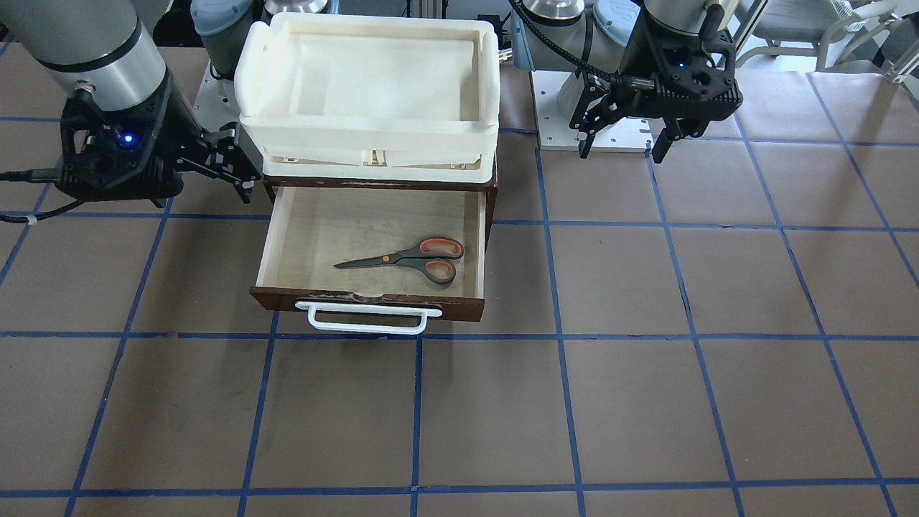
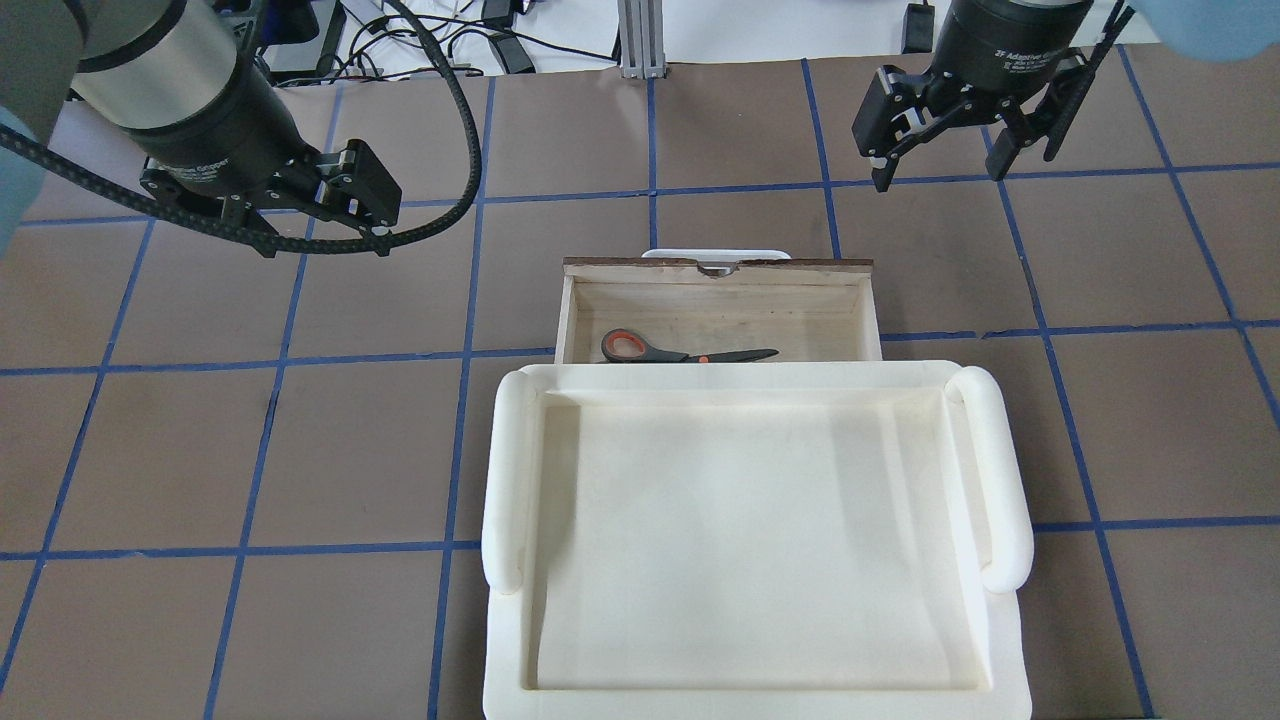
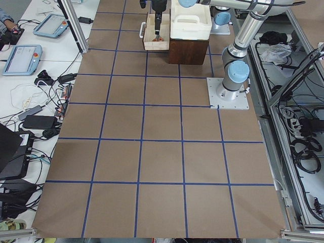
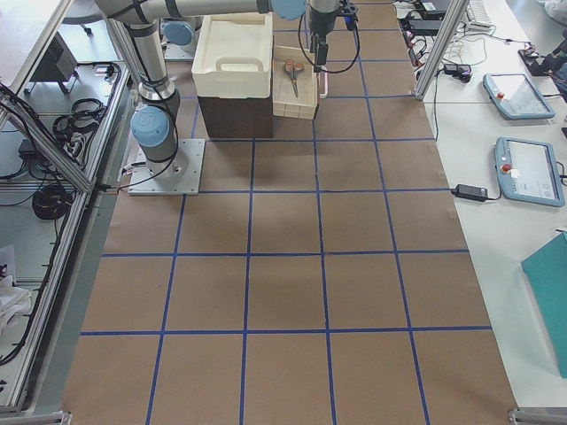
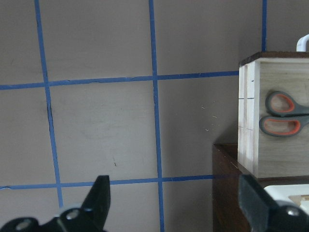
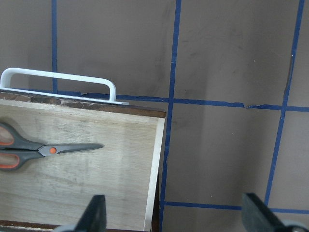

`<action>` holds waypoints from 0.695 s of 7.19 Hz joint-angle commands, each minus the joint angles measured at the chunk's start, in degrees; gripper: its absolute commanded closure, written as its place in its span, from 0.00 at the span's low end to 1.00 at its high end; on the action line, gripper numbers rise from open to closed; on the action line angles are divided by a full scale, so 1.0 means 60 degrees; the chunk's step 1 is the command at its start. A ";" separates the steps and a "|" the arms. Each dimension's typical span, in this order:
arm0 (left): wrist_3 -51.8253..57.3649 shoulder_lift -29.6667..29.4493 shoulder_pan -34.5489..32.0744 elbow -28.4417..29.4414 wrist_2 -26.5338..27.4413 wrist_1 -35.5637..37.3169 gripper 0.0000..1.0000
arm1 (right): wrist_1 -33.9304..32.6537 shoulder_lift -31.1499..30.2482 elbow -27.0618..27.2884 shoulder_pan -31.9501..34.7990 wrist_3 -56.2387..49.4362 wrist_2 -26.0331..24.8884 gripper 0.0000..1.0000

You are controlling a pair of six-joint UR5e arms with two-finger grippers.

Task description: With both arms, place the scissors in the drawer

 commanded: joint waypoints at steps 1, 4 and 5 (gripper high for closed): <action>0.0019 0.0105 0.0191 -0.0033 -0.0011 0.0015 0.00 | 0.0013 0.0013 0.0025 0.0000 0.0000 -0.0014 0.00; 0.0048 0.0163 0.0266 -0.0048 0.0003 -0.0044 0.00 | 0.0013 -0.0002 0.0025 0.0000 0.0000 -0.0014 0.00; 0.0063 0.0178 0.0280 -0.0048 0.0003 -0.0044 0.00 | 0.0013 -0.0002 0.0025 0.0000 0.0000 0.0000 0.00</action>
